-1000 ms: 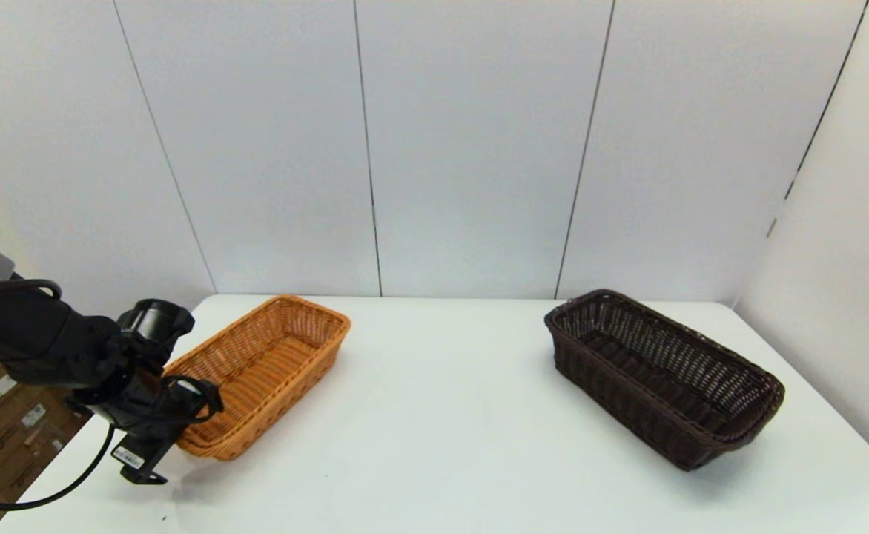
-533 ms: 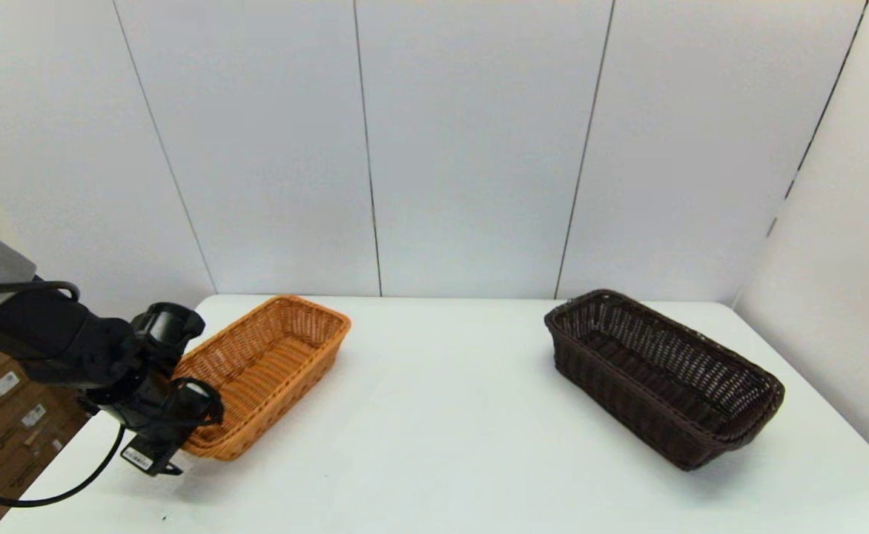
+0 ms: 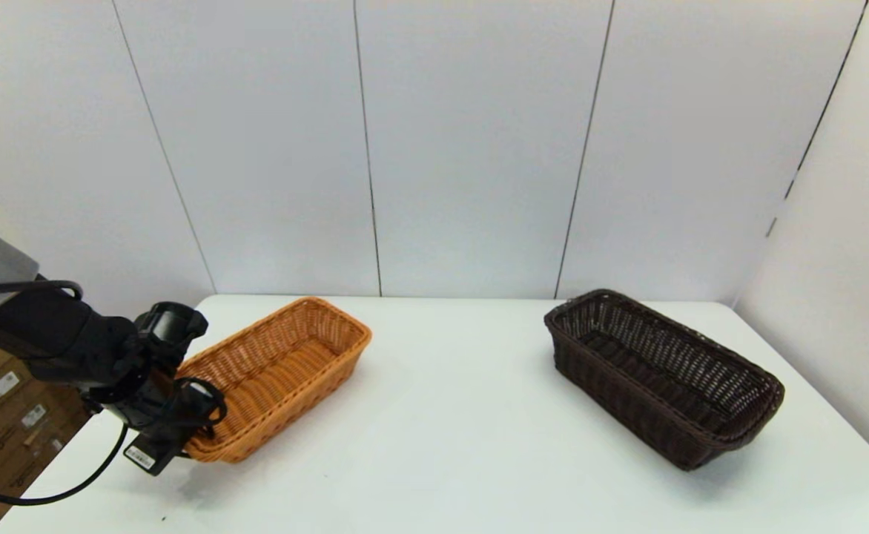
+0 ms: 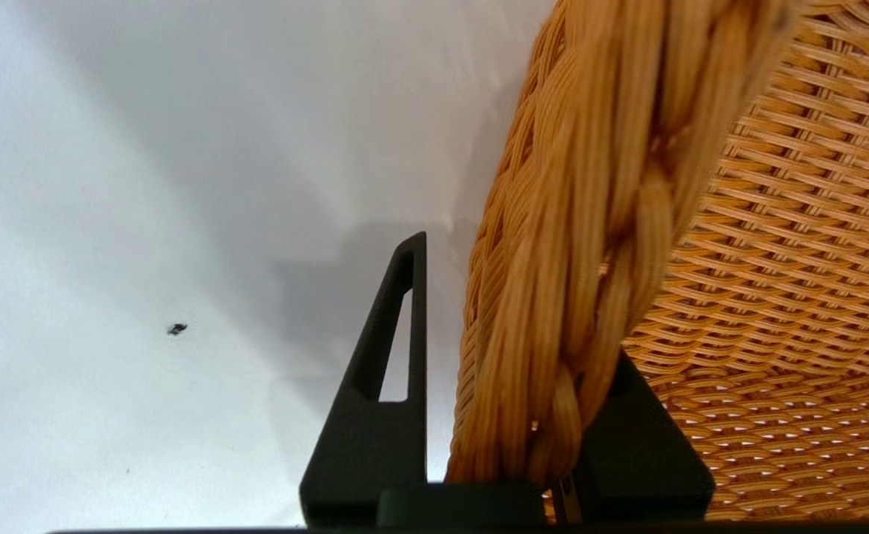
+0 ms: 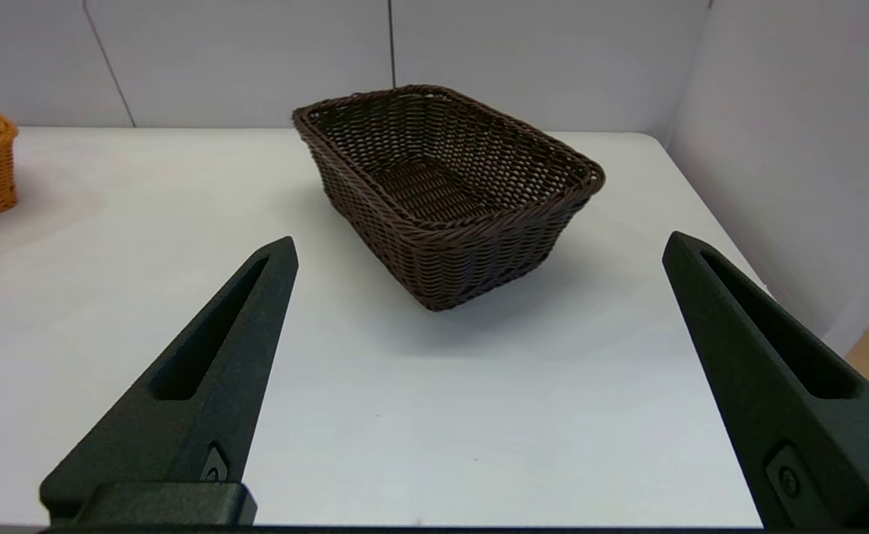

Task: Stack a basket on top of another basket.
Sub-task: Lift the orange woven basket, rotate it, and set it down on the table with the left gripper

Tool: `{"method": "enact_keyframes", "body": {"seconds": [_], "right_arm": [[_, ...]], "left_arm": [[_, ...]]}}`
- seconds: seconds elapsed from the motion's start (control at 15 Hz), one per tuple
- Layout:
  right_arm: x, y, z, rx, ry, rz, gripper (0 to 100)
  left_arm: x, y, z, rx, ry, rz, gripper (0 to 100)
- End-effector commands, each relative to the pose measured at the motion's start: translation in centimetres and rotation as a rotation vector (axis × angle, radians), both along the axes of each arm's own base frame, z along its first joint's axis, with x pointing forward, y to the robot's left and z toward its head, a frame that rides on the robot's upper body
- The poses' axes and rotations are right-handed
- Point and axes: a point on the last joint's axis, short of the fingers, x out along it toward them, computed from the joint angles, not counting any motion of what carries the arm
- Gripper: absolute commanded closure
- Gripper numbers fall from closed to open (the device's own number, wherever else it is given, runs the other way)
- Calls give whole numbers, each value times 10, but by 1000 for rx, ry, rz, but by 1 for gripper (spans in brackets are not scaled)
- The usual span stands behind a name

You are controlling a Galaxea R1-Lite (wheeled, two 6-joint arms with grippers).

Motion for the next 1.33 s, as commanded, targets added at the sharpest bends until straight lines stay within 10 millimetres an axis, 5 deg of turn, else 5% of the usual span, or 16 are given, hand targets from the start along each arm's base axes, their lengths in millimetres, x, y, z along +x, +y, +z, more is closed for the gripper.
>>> {"method": "enact_keyframes", "body": {"seconds": [0.07, 0.27, 0.8, 1.07, 1.33], "right_arm": [[0, 0, 0, -1, 1, 0, 0], [0, 0, 0, 0, 1, 0, 0], [0, 0, 0, 0, 1, 0, 0], [0, 0, 0, 0, 1, 0, 0], [0, 0, 0, 0, 1, 0, 0]], "left_arm": [[-1, 0, 2, 1, 3, -1, 100], [-6, 0, 16, -9, -14, -31, 100], [-32, -8, 106, -184, -128, -433, 100], [-32, -20, 107, -217, -126, -643, 100], [-11, -34, 79, -244, -63, -766, 100]]}}
